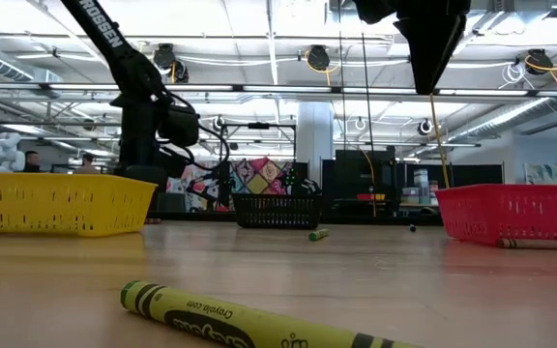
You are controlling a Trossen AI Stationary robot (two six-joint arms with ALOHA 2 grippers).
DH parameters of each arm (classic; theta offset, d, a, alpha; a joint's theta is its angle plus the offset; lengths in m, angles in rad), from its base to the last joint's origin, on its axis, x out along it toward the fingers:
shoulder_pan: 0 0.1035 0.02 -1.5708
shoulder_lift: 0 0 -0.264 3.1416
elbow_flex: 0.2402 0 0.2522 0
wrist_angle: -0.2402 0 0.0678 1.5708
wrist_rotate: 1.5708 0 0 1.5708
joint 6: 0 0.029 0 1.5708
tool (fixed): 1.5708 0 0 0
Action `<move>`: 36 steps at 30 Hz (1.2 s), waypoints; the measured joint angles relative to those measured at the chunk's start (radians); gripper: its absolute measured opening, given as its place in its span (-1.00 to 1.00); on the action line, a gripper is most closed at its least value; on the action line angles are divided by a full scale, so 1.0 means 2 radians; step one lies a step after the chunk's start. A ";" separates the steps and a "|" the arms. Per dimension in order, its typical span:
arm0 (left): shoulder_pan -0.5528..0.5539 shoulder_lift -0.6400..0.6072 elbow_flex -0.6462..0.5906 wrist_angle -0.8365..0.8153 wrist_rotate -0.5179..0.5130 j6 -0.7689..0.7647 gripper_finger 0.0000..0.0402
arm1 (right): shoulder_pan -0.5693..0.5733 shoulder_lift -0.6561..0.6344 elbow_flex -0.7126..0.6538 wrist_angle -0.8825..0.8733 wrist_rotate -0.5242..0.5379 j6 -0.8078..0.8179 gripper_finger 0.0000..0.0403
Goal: Sort crayons
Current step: Put the brown crayon into the red bin
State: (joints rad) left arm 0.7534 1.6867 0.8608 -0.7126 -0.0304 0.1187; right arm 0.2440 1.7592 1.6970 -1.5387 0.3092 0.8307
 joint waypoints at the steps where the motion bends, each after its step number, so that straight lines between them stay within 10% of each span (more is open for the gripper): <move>1: -0.002 0.000 0.000 -0.001 0.000 0.009 -0.78 | 0.000 0.000 0.000 0.000 -0.004 0.011 -0.38; 20: -0.031 -0.077 -0.005 -0.030 0.044 0.050 -0.96 | 0.139 0.000 0.000 0.005 -0.020 0.233 -0.38; 36: -0.157 -0.183 -0.004 0.026 0.147 -0.004 -0.96 | 0.263 0.000 0.000 0.073 0.178 0.365 -0.38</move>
State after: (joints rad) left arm 0.4392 1.3215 0.8527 -0.6601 0.2628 0.1101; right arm 0.7698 1.7592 1.6978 -1.3921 0.6656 1.5604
